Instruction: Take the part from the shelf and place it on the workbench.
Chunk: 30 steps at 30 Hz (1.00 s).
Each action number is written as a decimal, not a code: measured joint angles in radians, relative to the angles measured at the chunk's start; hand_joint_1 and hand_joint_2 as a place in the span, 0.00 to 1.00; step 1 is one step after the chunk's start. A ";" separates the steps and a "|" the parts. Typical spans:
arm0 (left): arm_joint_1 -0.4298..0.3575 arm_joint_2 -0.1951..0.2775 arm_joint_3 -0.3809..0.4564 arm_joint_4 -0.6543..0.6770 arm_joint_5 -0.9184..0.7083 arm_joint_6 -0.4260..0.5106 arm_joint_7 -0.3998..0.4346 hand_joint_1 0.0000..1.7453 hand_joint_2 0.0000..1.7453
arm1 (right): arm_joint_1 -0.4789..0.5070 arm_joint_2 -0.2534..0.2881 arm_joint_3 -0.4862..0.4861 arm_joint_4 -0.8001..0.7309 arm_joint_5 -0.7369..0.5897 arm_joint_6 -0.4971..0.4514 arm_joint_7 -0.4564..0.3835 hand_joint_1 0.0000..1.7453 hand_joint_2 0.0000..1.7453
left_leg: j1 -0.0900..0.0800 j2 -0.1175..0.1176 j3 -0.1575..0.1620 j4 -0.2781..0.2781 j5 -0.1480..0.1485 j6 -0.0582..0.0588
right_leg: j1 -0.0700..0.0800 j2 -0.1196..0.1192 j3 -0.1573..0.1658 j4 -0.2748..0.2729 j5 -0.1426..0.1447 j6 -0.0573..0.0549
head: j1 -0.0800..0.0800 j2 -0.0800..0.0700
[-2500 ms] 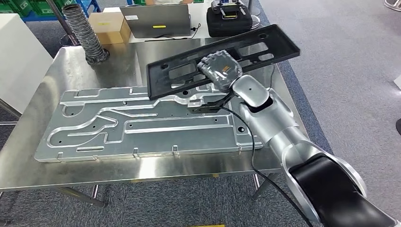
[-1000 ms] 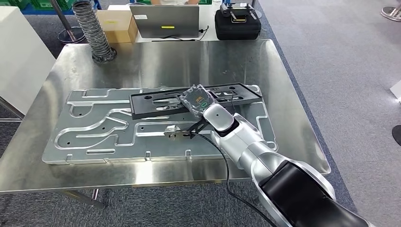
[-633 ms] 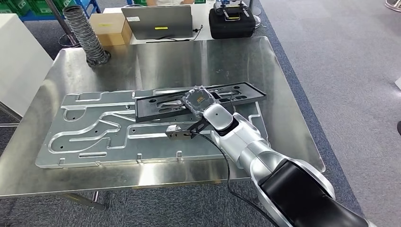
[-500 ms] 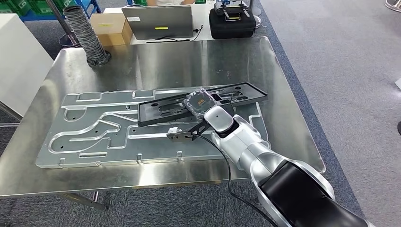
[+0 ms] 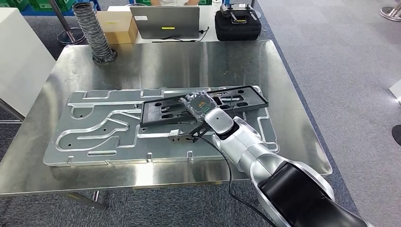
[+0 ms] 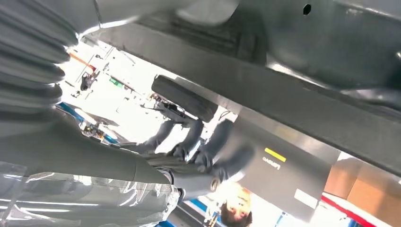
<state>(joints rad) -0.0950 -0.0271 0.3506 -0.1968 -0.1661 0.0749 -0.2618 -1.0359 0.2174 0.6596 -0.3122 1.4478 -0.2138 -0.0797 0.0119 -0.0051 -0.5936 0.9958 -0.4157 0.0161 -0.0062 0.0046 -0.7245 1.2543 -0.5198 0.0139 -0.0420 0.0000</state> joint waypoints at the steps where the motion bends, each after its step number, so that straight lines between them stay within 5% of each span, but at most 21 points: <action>1: 0.000 -0.001 0.000 0.000 0.000 0.000 0.000 0.00 0.25 | -0.001 0.000 0.000 0.000 0.000 0.000 -0.001 0.00 0.00 | 0.000 -0.001 0.001 0.002 -0.002 -0.002 | 0.000 0.000 0.037 -0.075 0.038 -0.004 | 0.000 0.000; 2: -0.001 -0.002 0.000 0.000 0.000 0.000 -0.001 0.00 0.00 | -0.003 0.000 0.000 0.000 0.000 0.000 -0.002 0.00 0.00 | -0.002 -0.002 0.001 0.005 -0.004 -0.005 | 0.002 0.000 0.073 -0.148 0.066 -0.008 | 0.000 0.000; 4: -0.002 -0.004 0.000 0.000 0.000 0.003 -0.001 0.00 0.00 | -0.005 0.001 0.000 0.000 0.000 0.000 -0.005 0.00 0.00 | -0.006 -0.002 0.000 0.009 -0.008 -0.013 | 0.005 0.000 0.113 -0.232 0.091 -0.016 | 0.000 0.000; 8: -0.002 -0.004 0.002 0.000 -0.003 0.012 0.004 0.00 0.00 | -0.007 0.003 0.000 0.001 -0.010 -0.001 -0.014 0.00 0.00 | -0.004 -0.001 -0.004 0.019 -0.020 -0.034 | 0.003 0.000 0.117 -0.245 0.093 -0.033 | 0.000 0.000; 13: -0.002 -0.005 0.004 0.000 -0.008 0.017 0.010 0.00 0.00 | -0.007 0.010 -0.017 0.000 -0.103 -0.005 -0.073 0.00 0.00 | 0.005 0.000 -0.121 0.273 -0.138 -0.058 | 0.000 -0.002 0.120 -0.250 0.095 -0.045 | 0.000 0.000; 15: -0.002 -0.004 0.005 0.000 -0.011 0.015 0.011 0.00 0.00 | -0.002 0.012 -0.060 -0.009 -0.223 -0.004 -0.153 0.00 0.00 | 0.007 0.001 -0.115 0.255 -0.106 -0.060 | 0.000 -0.001 0.120 -0.248 0.094 -0.044 | 0.000 0.000; 17: -0.003 -0.004 0.006 0.000 -0.013 0.010 0.011 0.00 0.00 | -0.001 0.015 -0.135 -0.034 -0.384 -0.002 -0.276 0.00 0.00 | 0.009 0.001 -0.051 0.121 -0.039 -0.058 | 0.000 0.000 0.121 -0.244 0.091 -0.038 | 0.000 0.000; 19: -0.006 -0.004 0.006 0.000 -0.016 0.005 0.012 0.00 0.00 | -0.003 0.017 -0.222 -0.070 -0.545 0.018 -0.403 0.00 0.00 | 0.006 0.000 -0.006 0.029 -0.012 -0.048 | 0.003 0.001 0.118 -0.240 0.088 -0.029 | 0.000 0.000; 23: -0.009 -0.005 0.012 0.000 -0.021 -0.005 0.016 0.00 0.00 | 0.020 0.000 -0.375 -0.201 -0.886 0.138 -0.577 0.00 0.00 | 0.003 -0.002 -0.001 0.012 -0.010 -0.020 | 0.002 0.000 0.114 -0.233 0.080 -0.005 | 0.000 0.000; 25: -0.009 -0.006 0.021 0.000 -0.018 -0.010 0.013 0.00 0.00 | 0.051 -0.027 -0.432 -0.309 -1.054 0.195 -0.599 0.00 0.00 | 0.006 -0.003 0.000 0.007 -0.006 -0.007 | 0.000 0.000 0.083 -0.161 0.035 0.005 | 0.000 0.000; 28: -0.002 -0.006 0.037 0.000 -0.006 -0.019 -0.001 0.00 0.00 | 0.130 -0.089 -0.502 -0.486 -1.212 0.188 -0.598 0.00 0.00 | 0.002 -0.005 0.000 0.007 -0.007 0.003 | 0.000 0.000 -0.010 0.033 -0.045 0.013 | 0.000 0.000; 30: 0.009 -0.006 0.051 0.000 0.007 -0.027 -0.018 0.00 0.00 | 0.198 -0.146 -0.542 -0.607 -1.228 0.115 -0.599 0.00 0.00 | 0.000 -0.008 0.002 0.008 -0.009 0.004 | 0.000 0.000 -0.012 0.029 -0.020 0.009 | 0.000 0.000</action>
<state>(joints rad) -0.0857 -0.0328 0.4015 -0.1967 -0.1591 0.0475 -0.2802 -0.8376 0.0718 0.1171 -0.9195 0.2197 -0.0993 -0.6786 0.0117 -0.0132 -0.5918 1.0034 -0.4243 0.0206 -0.0058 0.0043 -0.7364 1.2828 -0.5395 0.0233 -0.0420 0.0000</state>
